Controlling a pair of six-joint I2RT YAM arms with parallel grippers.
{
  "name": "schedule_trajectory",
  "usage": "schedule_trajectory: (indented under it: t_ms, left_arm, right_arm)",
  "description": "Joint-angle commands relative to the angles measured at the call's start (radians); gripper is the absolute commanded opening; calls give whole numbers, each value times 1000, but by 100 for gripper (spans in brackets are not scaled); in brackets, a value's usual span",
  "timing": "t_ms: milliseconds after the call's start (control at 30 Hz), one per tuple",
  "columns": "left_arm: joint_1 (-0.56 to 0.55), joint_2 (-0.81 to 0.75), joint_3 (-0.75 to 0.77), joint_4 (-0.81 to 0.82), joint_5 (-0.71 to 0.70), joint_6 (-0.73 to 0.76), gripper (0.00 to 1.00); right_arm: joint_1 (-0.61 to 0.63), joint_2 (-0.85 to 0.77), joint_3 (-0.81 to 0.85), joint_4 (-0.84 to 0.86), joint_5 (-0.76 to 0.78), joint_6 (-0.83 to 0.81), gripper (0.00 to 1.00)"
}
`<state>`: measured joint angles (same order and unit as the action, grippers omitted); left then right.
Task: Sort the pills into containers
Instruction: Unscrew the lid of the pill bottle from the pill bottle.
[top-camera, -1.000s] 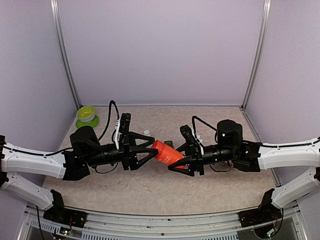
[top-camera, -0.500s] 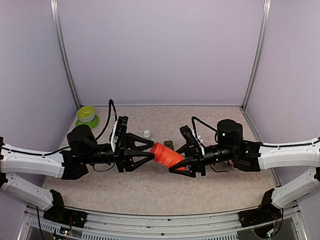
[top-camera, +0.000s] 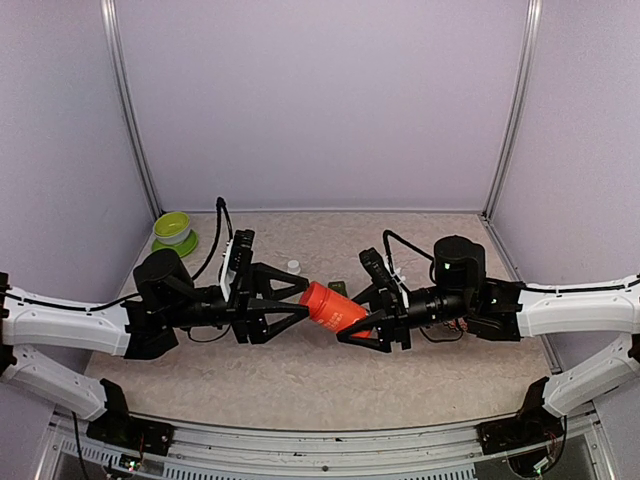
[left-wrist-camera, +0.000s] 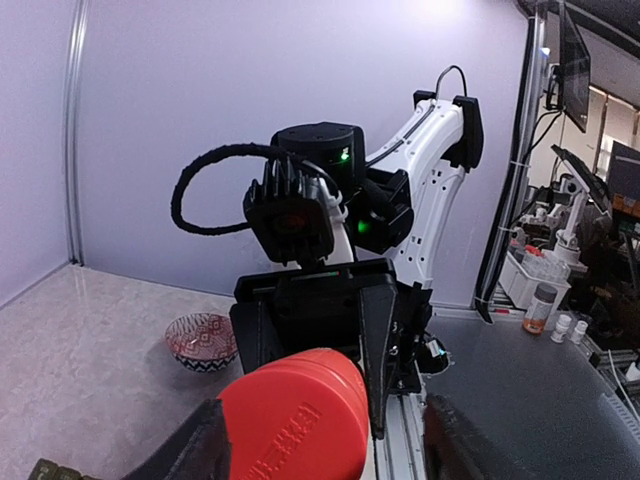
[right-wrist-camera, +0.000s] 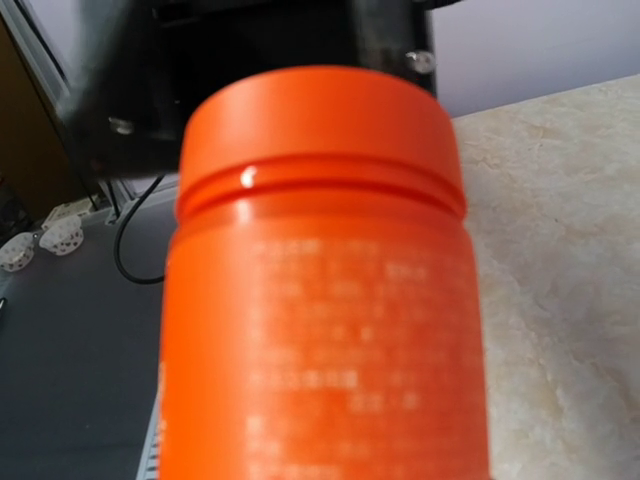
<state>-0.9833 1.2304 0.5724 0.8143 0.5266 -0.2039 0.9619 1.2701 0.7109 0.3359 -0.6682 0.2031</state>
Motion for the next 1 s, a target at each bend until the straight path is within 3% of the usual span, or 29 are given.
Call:
schedule_trajectory:
  t_ms: [0, 500, 800, 967]
  left_arm:
    - [-3, 11, -1, -12, 14, -1, 70]
    - [2, 17, 3, -41, -58, 15, 77]
    - [0, 35, -4, -2, -10, 2, 48]
    - [-2, 49, 10, -9, -30, -54, 32]
  right_arm:
    - [3, -15, 43, 16, 1, -11, 30]
    - [3, -20, 23, 53, -93, 2, 30]
    - [3, -1, 21, 63, -89, 2, 30]
    - [3, -9, 36, 19, -9, -45, 30]
